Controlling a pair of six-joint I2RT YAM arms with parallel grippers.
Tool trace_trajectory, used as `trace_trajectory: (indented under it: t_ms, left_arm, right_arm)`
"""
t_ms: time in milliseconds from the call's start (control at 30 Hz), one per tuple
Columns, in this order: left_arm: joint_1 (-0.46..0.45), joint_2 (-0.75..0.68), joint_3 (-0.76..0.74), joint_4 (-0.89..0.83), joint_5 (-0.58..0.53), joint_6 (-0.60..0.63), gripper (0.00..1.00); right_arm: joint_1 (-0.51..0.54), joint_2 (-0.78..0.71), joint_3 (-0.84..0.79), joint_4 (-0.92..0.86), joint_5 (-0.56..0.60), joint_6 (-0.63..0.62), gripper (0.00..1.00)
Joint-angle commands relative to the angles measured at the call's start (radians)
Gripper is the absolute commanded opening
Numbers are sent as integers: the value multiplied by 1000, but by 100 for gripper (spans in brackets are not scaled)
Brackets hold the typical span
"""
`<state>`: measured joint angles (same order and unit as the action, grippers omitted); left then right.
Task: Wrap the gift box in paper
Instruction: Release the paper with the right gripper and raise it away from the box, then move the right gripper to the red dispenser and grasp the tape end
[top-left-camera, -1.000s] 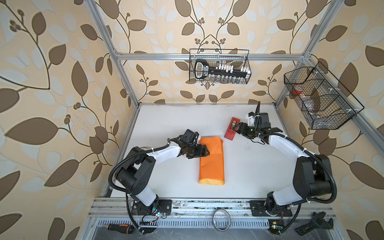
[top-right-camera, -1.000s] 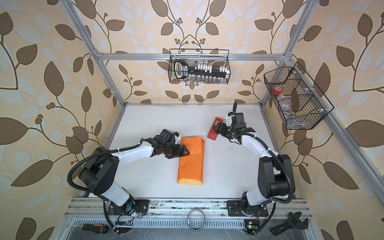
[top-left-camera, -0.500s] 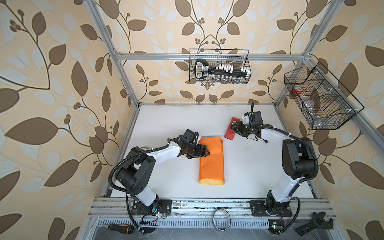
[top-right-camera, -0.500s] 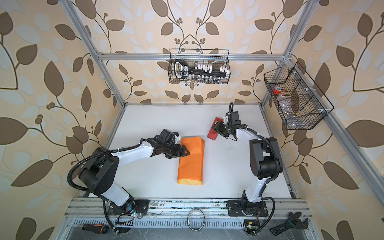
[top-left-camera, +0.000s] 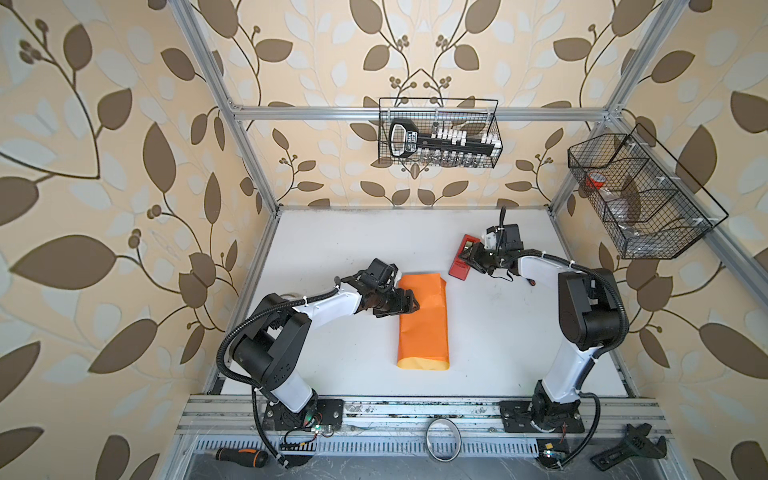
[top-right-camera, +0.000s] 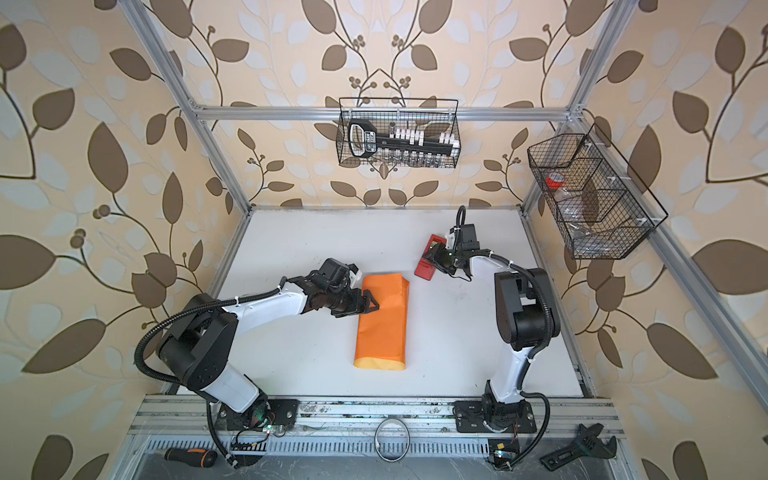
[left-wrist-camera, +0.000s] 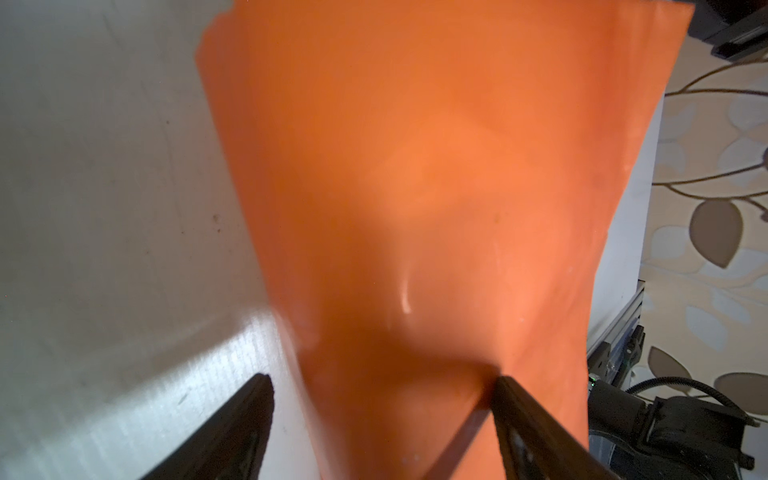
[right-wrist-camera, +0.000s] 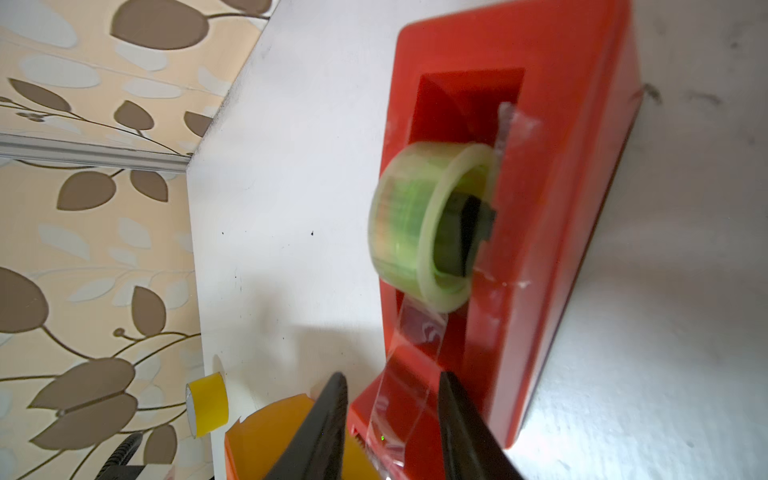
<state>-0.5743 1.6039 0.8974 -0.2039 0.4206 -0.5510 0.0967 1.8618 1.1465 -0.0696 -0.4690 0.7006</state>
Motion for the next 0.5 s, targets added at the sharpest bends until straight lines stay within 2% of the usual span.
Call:
trace_trajectory:
  t_ms: [0, 467]
  left_arm:
    - [2, 3, -36, -74, -36, 28, 84]
    - [3, -5, -36, -77, -42, 25, 84]
  right_arm:
    - [-5, 26, -13, 37, -8, 48, 39]
    - [-7, 37, -71, 93, -13, 99, 32]
